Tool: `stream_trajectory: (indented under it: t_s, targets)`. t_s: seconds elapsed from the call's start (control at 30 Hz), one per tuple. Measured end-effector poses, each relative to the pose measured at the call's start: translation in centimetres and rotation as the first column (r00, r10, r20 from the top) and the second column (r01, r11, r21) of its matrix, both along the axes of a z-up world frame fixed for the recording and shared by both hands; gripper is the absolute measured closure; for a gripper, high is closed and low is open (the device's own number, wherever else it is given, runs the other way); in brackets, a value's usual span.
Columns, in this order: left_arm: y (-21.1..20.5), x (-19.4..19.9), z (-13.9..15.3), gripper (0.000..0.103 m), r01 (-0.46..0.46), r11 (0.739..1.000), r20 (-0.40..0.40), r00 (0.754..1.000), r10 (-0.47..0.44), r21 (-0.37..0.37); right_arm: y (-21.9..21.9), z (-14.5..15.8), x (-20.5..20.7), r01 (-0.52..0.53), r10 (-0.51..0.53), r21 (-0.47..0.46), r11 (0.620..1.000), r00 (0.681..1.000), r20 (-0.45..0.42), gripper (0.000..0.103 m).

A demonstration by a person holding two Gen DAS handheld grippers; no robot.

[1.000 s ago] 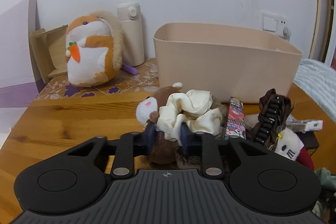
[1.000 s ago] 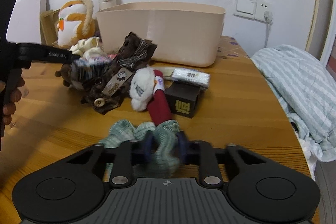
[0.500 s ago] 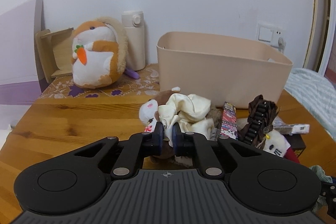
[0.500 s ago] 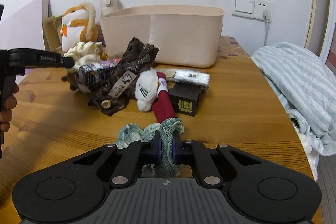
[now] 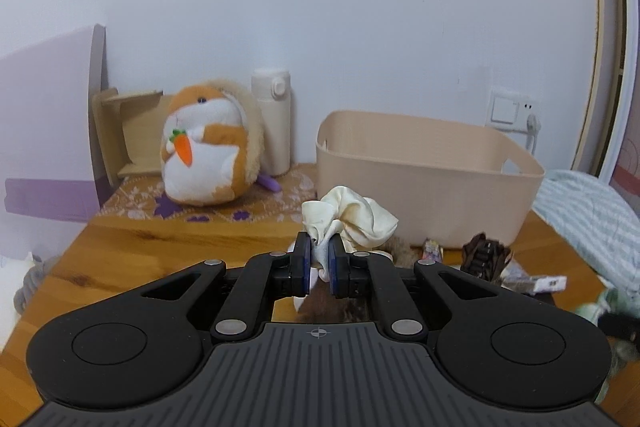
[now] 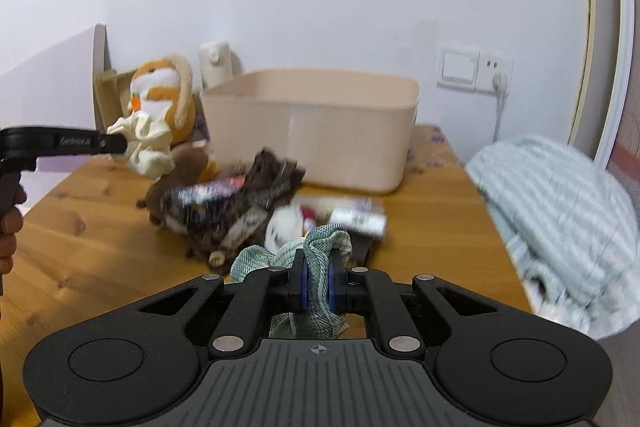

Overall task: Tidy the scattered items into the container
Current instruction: 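Lift both scrunchies over the basket and open both tools to release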

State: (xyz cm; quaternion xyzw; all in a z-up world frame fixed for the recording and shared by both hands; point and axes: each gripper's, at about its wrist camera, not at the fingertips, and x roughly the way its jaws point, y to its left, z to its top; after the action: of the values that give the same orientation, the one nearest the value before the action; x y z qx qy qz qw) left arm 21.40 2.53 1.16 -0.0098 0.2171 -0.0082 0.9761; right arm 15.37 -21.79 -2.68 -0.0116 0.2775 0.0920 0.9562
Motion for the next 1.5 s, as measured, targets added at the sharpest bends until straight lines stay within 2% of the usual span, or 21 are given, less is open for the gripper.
stream_trajectory:
  t_s: [0.53, 0.8, 0.97, 1.2, 1.43, 1.5]
  targets:
    - [-1.9, 0.8, 3.5, 0.095, 0.04, 0.999, 0.096, 0.994, -0.043, 0.025, -0.5, 5.5, 2.8, 0.014, -0.013, -0.007, 1.0, 0.991, 0.131, 0.095]
    - [-2.7, 3.1, 5.7, 0.095, 0.018, 1.0, 0.17, 0.985, -0.021, 0.02, -1.0, 7.5, 5.8, 0.028, -0.029, 0.009, 1.0, 0.986, 0.161, 0.095]
    - [-3.6, 5.3, 6.6, 0.095, 0.009, 0.999, 0.191, 0.981, -0.017, 0.043, -0.5, 8.2, 7.8, 0.033, -0.029, -0.019, 0.999, 0.982, 0.188, 0.094]
    - [-4.8, 9.1, 6.7, 0.095, -0.004, 0.998, 0.191, 0.982, -0.009, 0.069, -0.2, 9.4, 11.5, 0.043, -0.037, -0.024, 0.999, 0.978, 0.207, 0.094]
    - [-6.0, 13.5, 6.5, 0.095, 0.024, 0.998, 0.154, 0.988, -0.031, 0.052, 0.7, 10.1, 15.4, 0.054, -0.041, -0.052, 0.997, 0.973, 0.226, 0.094]
    - [-6.2, 14.8, 6.1, 0.095, 0.047, 0.999, 0.124, 0.991, -0.049, 0.023, 0.8, 10.0, 16.7, 0.055, -0.043, -0.047, 0.997, 0.974, 0.222, 0.094]
